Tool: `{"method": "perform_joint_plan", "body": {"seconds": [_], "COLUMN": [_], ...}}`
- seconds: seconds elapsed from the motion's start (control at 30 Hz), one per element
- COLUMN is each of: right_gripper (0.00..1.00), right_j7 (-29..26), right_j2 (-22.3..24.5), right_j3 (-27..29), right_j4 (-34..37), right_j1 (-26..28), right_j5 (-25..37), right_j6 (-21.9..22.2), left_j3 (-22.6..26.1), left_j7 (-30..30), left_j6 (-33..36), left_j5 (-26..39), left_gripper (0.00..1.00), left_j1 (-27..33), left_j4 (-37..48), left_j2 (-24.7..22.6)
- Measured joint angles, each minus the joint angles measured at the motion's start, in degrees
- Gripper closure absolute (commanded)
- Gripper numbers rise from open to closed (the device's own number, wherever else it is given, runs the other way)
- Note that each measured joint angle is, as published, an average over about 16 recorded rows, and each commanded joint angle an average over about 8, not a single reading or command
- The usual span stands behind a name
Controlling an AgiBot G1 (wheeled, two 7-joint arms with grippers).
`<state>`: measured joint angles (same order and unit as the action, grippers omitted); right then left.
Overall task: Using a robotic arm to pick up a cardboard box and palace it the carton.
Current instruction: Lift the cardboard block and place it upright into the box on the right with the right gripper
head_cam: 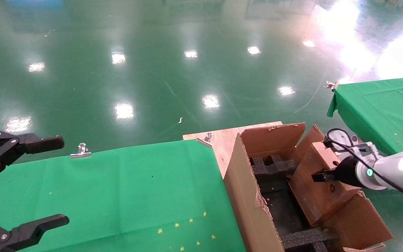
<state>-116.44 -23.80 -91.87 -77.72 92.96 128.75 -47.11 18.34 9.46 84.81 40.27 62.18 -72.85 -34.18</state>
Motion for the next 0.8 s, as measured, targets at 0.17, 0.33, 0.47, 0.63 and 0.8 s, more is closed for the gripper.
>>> {"method": "perform_joint_plan", "body": {"seconds": [0.17, 0.33, 0.47, 0.63, 0.8], "right_gripper": [1.00, 1.00, 1.00, 1.00, 1.00], "right_j7": [-1.70, -3.40, -4.65, -5.65, -5.58], "right_j2": [-0.96, -2.04, -3.07, -4.77, -6.96], "right_j3": [-0.51, -1.00, -1.40, -1.93, -2.42], "right_j4": [0.21, 0.67, 1.52, 3.78, 7.67], "right_j1": [-1.52, -3.17, -4.59, -6.48, -8.24], "right_j5": [1.06, 1.96, 2.69, 3.24, 2.81], "right_j6": [0.43, 1.01, 1.74, 3.19, 5.11], "left_j3": [0.01, 0.02, 0.02, 0.03, 0.04], "left_j7": [0.00, -0.01, -0.01, -0.01, -0.02], "left_j6": [0.00, -0.01, -0.01, -0.01, -0.02], "left_j5": [-0.01, -0.01, -0.01, -0.02, -0.03], "left_gripper": [0.00, 0.00, 0.00, 0.00, 0.00], "left_j1": [0.00, 0.00, 0.01, 0.01, 0.01], "left_j4": [0.00, 0.00, 0.00, 0.00, 0.00], "left_j2": [0.00, 0.01, 0.01, 0.01, 0.01]}}
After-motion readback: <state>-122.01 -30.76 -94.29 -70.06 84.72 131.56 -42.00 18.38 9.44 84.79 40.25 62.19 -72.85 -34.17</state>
